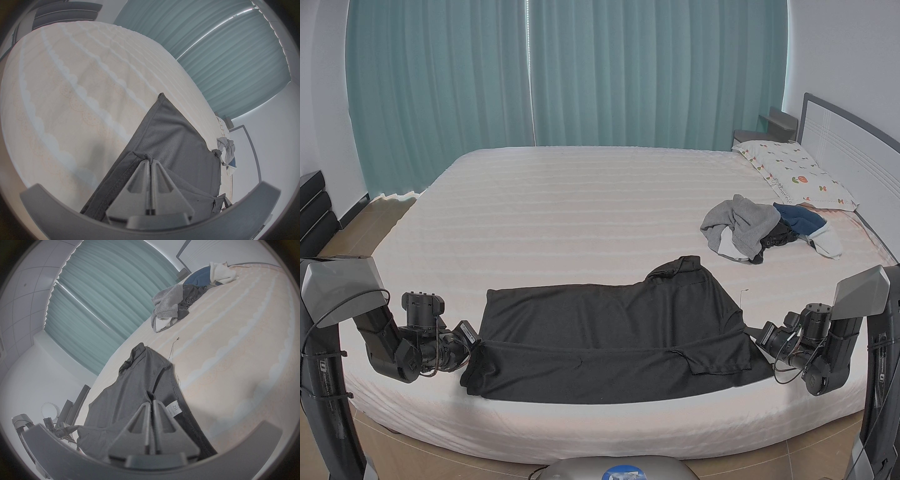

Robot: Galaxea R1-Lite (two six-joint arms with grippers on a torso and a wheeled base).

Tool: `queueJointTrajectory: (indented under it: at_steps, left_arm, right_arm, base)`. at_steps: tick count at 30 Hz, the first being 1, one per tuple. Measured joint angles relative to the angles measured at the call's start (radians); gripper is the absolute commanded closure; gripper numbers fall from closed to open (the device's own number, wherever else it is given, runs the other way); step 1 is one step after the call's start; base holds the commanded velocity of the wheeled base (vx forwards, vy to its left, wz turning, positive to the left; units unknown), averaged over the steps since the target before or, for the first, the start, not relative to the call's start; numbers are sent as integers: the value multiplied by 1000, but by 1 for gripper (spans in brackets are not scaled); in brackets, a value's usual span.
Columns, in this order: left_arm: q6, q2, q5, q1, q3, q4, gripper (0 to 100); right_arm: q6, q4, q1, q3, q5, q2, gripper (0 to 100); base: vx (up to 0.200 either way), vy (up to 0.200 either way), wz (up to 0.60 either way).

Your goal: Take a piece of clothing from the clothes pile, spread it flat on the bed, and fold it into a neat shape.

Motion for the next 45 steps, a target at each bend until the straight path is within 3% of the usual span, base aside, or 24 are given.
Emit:
queueJointTrajectory:
  at_steps: [12,18,23,28,45]
  left_arm:
    - [-4,2,0,-1,-3,-5,0]
    - [-16,-4,1,4,0,-6,0]
    - [-91,-23,-1,19,1,-10,0]
    - [-97,-32,-2,25,-3,-12,0]
    - [-104,-26,-1,27,-44,-12,0]
  right_arm:
    - [18,0,-5,0,4,-1,0]
    - [167,0,-18,-13,4,-10,0]
    - [248,0,-37,-34,11,-14,0]
    - [253,0,-41,-44,13,-4,0]
    - [251,0,-39,-45,11,14,0]
  base:
    - [0,0,0]
    - [0,0,0]
    - [160,0,0]
    - [200,0,0]
    - [0,0,0]
